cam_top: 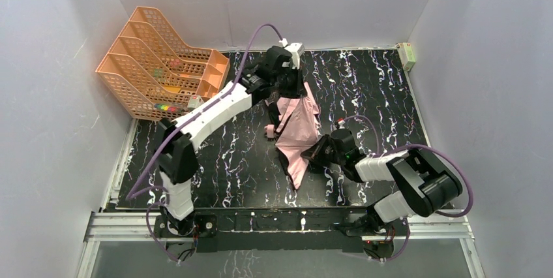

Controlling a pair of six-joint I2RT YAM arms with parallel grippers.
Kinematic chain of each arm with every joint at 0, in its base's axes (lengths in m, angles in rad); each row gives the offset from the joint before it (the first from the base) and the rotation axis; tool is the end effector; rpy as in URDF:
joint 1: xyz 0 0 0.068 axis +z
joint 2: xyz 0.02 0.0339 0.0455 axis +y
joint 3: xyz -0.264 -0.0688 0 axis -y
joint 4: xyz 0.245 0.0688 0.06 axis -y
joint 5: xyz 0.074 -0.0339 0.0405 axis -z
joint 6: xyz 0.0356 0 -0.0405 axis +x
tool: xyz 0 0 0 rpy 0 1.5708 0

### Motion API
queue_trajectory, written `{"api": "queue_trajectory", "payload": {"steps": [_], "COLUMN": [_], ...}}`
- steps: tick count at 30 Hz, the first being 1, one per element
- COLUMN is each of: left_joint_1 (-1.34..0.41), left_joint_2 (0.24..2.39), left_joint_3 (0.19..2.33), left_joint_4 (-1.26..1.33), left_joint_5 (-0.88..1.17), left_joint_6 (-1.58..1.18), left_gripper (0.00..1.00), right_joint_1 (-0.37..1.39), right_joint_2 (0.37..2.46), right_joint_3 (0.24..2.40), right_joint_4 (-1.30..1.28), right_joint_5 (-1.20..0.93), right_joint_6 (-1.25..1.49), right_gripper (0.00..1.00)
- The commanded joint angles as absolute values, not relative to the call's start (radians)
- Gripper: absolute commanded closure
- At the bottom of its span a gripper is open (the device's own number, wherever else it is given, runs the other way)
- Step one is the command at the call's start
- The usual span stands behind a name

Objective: Put away the umbrella

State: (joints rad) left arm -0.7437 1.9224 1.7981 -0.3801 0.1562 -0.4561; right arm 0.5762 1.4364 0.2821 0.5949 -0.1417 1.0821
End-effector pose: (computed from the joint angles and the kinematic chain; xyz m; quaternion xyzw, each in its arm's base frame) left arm 0.3326 -0.3135 0.3378 0.1623 0.8440 -0.3415 0.3803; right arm 0.1911 0.1302 0.1174 0.1852 0.8535 0.3981 0.2807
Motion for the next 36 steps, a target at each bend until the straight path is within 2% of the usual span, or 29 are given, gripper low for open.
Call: {"api": "queue_trajectory", "payload": {"steps": [1,5,11,18,25,28,30,34,36], "left_joint_1": [-0.781,-0.830,-0.986,-1.190,-1.371,-1.420,-1.448,-1.460,-1.463], "left_joint_2": [1.703,1.573,1.454,1.377,1.324,1.333,1.340,1.339,1.328], "left_joint_3": [1.682,1.520,1.316,1.093,0.872,0.812,0.780,0.740,0.728], "left_joint_4": [-0.339,-0.268,-0.187,-0.073,-0.007,0.008,0.036,0.055,0.050], "left_joint_5": [0.099,0.044,-0.145,-0.341,-0.507,-0.534,-0.534,-0.511,-0.502], "left_joint_6": [-0.461,-0.489,-0.554,-0.664,-0.788,-0.837,-0.869,-0.910,-0.923], "left_gripper": [1.00,1.00,1.00,1.00,1.00,0.91,0.73,0.51,0.46], "right_joint_1": [0.548,0.545,0.544,0.545,0.544,0.544,0.545,0.544,0.543], "right_joint_2": [1.411,1.282,0.960,0.681,0.615,0.638,0.672,0.737,0.767], "right_joint_3": [0.359,0.403,0.433,0.463,0.544,0.559,0.551,0.509,0.474], "right_joint_4": [0.539,0.394,0.044,-0.280,-0.423,-0.388,-0.332,-0.149,-0.037], "right_joint_5": [-0.162,-0.204,-0.158,-0.062,-0.039,-0.118,-0.206,-0.412,-0.502], "right_joint_6": [0.984,0.906,0.831,0.792,0.736,0.716,0.712,0.722,0.746], "right_gripper": [1.00,0.92,0.82,0.81,0.81,0.81,0.81,0.79,0.78]}}
